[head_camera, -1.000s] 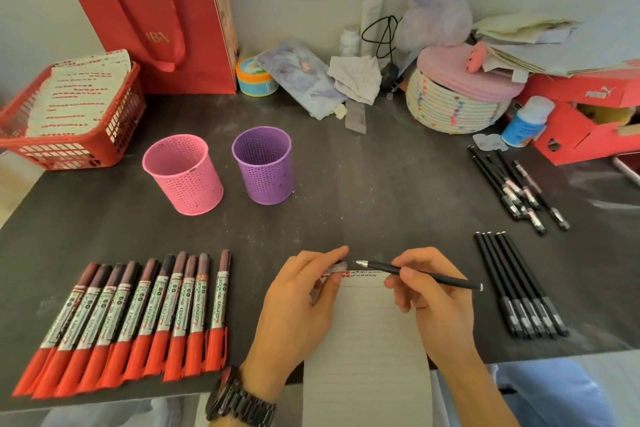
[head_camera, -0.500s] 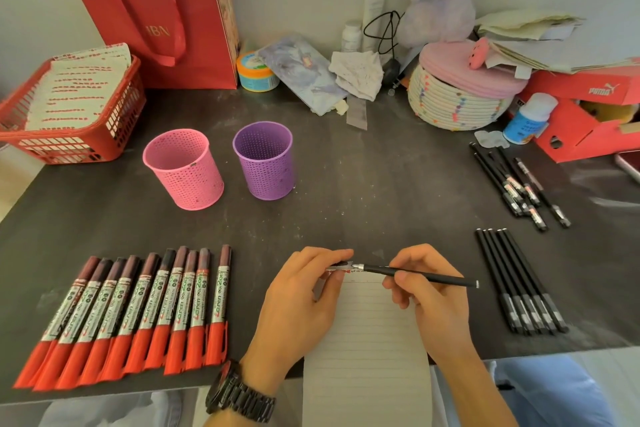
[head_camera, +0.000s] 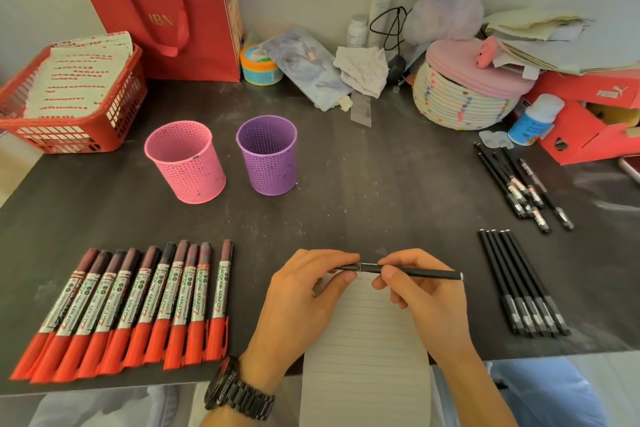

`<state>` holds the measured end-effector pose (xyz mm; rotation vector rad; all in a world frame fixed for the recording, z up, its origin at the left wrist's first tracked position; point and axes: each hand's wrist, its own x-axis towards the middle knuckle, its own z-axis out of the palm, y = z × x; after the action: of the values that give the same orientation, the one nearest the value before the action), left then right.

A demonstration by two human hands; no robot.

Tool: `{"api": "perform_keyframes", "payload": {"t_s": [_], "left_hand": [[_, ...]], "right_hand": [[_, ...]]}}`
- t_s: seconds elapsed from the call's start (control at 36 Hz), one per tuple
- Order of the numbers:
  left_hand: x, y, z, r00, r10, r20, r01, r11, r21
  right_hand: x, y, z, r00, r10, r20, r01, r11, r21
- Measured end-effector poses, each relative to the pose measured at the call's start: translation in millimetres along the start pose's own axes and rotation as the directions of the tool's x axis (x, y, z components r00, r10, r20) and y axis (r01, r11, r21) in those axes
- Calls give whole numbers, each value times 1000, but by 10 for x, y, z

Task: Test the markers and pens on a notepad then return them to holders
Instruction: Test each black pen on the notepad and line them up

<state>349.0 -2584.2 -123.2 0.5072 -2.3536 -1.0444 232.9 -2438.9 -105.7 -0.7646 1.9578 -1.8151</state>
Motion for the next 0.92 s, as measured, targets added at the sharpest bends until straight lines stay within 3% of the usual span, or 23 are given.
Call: {"api": "perform_keyframes", "payload": {"t_s": [0.47, 0.67, 0.81, 0.92], "left_hand": [[-4, 11, -5, 997, 74, -31, -73, 997, 20], [-5, -35, 55, 991, -76, 111, 63, 991, 116], [-4, -28, 64, 988, -122, 90, 100, 972, 215], [15, -17, 74, 985, -150, 91, 128, 968, 215]], "right_hand": [[37, -93, 34, 995, -12, 99, 18, 998, -63], [59, -135, -76, 996, 17, -83, -17, 1000, 1], [150, -369, -608, 955, 108, -277, -75, 989, 126], [254, -460, -1265, 933, 192, -303, -199, 980, 7]]}}
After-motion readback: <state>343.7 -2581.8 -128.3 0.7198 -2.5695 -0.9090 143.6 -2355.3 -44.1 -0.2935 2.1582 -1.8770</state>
